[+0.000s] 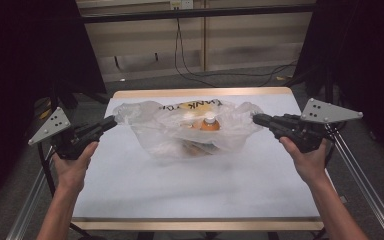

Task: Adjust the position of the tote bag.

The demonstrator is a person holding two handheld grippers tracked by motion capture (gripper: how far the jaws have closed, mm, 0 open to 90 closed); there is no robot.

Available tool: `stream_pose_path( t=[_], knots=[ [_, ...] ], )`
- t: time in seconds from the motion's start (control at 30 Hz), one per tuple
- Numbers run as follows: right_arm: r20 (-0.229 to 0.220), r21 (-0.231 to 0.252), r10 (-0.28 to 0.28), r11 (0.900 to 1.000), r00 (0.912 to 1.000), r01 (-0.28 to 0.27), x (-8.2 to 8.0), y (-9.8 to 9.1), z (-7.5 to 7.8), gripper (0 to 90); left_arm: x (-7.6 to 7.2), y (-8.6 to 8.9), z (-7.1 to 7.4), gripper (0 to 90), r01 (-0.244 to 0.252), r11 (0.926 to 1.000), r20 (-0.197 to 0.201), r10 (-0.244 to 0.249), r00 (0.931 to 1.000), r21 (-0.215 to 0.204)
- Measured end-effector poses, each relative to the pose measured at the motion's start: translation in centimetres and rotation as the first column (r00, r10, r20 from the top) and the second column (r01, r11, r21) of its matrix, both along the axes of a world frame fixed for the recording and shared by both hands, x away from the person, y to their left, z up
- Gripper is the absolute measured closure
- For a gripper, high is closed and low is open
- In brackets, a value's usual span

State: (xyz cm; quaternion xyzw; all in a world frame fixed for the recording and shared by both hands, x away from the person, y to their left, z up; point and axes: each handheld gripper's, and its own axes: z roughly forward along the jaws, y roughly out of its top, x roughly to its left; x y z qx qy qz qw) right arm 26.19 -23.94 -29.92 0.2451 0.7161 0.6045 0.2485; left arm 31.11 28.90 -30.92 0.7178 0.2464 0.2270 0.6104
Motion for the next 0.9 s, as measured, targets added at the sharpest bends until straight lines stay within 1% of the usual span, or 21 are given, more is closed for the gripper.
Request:
stream_pose_path(
  t=[0.07, 0.13, 0.17, 0.2, 0.23, 0.27, 0.3, 0.33, 0.4, 0.43, 0.47, 0.5, 0.53, 0.57, 0.6, 0.63, 0.67, 0.7, 0.77, 0.87, 0.9],
  knots=[
    [0.004, 0.0, -0.008, 1.0, 1.0, 0.008, 0.2, -0.3, 0.2, 90.0, 0.2, -0.1, 0.1, 90.0, -0.005, 1.0, -0.003, 0.005, 1.0, -0.008],
    [0.007, 0.014, -0.022, 0.9997, 0.9997, 0.022, 0.7, -1.0, 0.9, 90.0, 0.7, -0.1, 0.8, 90.0, -0.014, 0.9999, 0.002, 0.014, 0.9999, -0.001],
    [0.009, 0.024, -0.022, 0.9995, 0.9997, 0.022, 0.9, -1.1, 1.2, 90.0, 1.0, -0.3, 1.4, 90.0, -0.009, 1.0, 0.01, 0.009, 0.9999, 0.001],
    [0.014, 0.02, -0.029, 0.9994, 0.9995, 0.029, 1.0, -1.2, 1.5, 90.0, 1.0, -0.3, 1.4, 90.0, -0.009, 1.0, 0.01, 0.009, 0.9999, 0.001],
    [0.02, 0.019, -0.03, 0.9994, 0.9994, 0.029, 1.1, -1.3, 1.8, 90.0, 1.2, -0.6, 1.9, 90.0, -0.008, 1.0, 0.018, 0.008, 0.9998, -0.003],
    [0.025, 0.021, -0.034, 0.9992, 0.9991, 0.033, 1.2, -1.3, 1.9, 90.0, 1.2, -0.6, 1.9, 90.0, -0.008, 1.0, 0.018, 0.008, 0.9998, -0.003],
    [0.032, 0.024, -0.042, 0.9989, 0.9986, 0.041, 1.3, -1.5, 2.3, 90.0, 1.5, -0.8, 2.5, 90.0, -0.007, 0.9999, 0.024, 0.007, 0.9997, -0.013],
    [0.034, 0.034, -0.043, 0.9985, 0.9985, 0.042, 1.5, -1.6, 2.5, 90.0, 1.5, -0.8, 2.5, 90.0, -0.007, 0.9999, 0.024, 0.007, 0.9997, -0.013],
    [0.041, 0.042, -0.051, 0.9979, 0.9978, 0.049, 1.7, -1.9, 2.9, 90.0, 2.0, -1.2, 3.1, 90.0, 0.002, 0.9999, 0.035, -0.003, 0.9994, 0.012],
    [0.045, 0.045, -0.058, 0.9974, 0.9973, 0.056, 2.0, -2.0, 3.1, 90.0, 2.0, -1.2, 3.1, 90.0, 0.002, 0.9999, 0.035, -0.003, 0.9994, 0.012],
    [0.045, 0.045, -0.058, 0.9974, 0.9973, 0.056, 2.0, -2.0, 3.1, 90.0, 2.1, -1.5, 3.2, 90.0, -0.001, 1.0, 0.035, 0.001, 0.9994, -0.003],
    [0.047, 0.047, -0.067, 0.9968, 0.9967, 0.064, 2.2, -2.1, 3.3, 90.0, 2.4, -1.6, 3.3, 90.0, 0.002, 0.9999, 0.039, -0.003, 0.9992, 0.015],
    [0.044, 0.048, -0.076, 0.9961, 0.9961, 0.074, 2.6, -2.4, 3.7, 90.0, 2.6, -1.8, 3.3, 90.0, -0.003, 1.0, 0.035, 0.003, 0.9994, -0.008],
    [0.044, 0.05, -0.083, 0.9955, 0.9955, 0.081, 2.9, -2.4, 3.9, 90.0, 3.2, -2.0, 3.3, 90.0, -0.003, 1.0, 0.025, 0.003, 0.9997, -0.003],
    [0.046, 0.052, -0.087, 0.9951, 0.9952, 0.084, 3.1, -2.5, 4.1, 90.0, 3.2, -2.0, 3.3, 90.0, -0.003, 1.0, 0.025, 0.003, 0.9997, -0.003],
    [0.048, 0.05, -0.095, 0.9944, 0.9943, 0.093, 3.5, -2.6, 4.3, 90.0, 4.0, -2.5, 3.0, 90.0, -0.016, 0.9997, 0.005, 0.016, 0.9999, -0.02],
    [0.049, 0.053, -0.099, 0.9939, 0.9939, 0.096, 3.8, -2.7, 4.4, 90.0, 4.0, -2.5, 3.0, 90.0, -0.016, 0.9997, 0.005, 0.016, 0.9999, -0.02],
    [0.048, 0.054, -0.106, 0.9931, 0.9931, 0.104, 4.2, -2.7, 4.5, 90.0, 4.6, -2.7, 3.0, 90.0, -0.02, 0.9998, -0.009, 0.02, 0.9998, -0.006],
    [0.047, 0.056, -0.114, 0.9922, 0.9924, 0.111, 4.6, -2.8, 4.5, 90.0, 5.0, -2.8, 3.0, 90.0, -0.024, 0.9996, -0.017, 0.024, 0.9996, -0.011],
    [0.036, 0.069, -0.137, 0.9886, 0.9899, 0.134, 5.7, -2.9, 4.7, 90.0, 5.9, -2.9, 3.5, 90.0, -0.029, 0.9986, -0.029, 0.028, 0.9992, -0.044],
    [0.028, 0.081, -0.149, 0.986, 0.9885, 0.146, 6.5, -3.1, 4.9, 90.0, 6.5, -3.0, 4.1, 90.0, -0.034, 0.9983, -0.033, 0.032, 0.9989, -0.048]
  ],
)
